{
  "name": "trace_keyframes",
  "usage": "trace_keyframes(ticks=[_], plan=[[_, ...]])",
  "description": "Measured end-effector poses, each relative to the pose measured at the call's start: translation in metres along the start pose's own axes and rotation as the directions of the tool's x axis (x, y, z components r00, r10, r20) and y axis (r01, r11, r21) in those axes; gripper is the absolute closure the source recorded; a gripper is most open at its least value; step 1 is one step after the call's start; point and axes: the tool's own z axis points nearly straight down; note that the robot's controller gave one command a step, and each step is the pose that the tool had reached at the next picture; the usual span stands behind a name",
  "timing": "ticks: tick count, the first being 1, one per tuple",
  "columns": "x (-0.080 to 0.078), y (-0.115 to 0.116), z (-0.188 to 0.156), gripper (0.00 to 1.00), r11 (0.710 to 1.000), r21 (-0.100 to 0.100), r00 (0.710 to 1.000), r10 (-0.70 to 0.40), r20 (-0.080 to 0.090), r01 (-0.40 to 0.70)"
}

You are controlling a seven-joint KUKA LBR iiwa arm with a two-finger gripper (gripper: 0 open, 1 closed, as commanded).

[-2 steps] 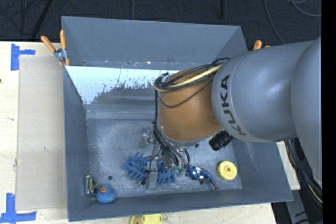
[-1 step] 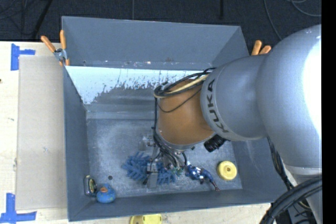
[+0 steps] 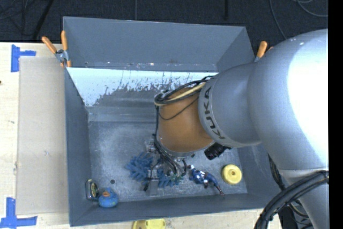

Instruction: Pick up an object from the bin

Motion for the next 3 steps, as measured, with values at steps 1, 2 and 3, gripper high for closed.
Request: trace_keyframes(ticks=[1,2,3], plan=[[0.005,0.002,-0.028,0.00,1.000,0.001,1.000,-0.016,-0.005,0.016],[0.022,0.010,-0.029,1.00,0.974,-0.001,0.974,0.226,0.004,-0.226],[0.021,0.010,-0.029,1.00,0.974,-0.002,0.974,0.227,0.004,-0.227]])
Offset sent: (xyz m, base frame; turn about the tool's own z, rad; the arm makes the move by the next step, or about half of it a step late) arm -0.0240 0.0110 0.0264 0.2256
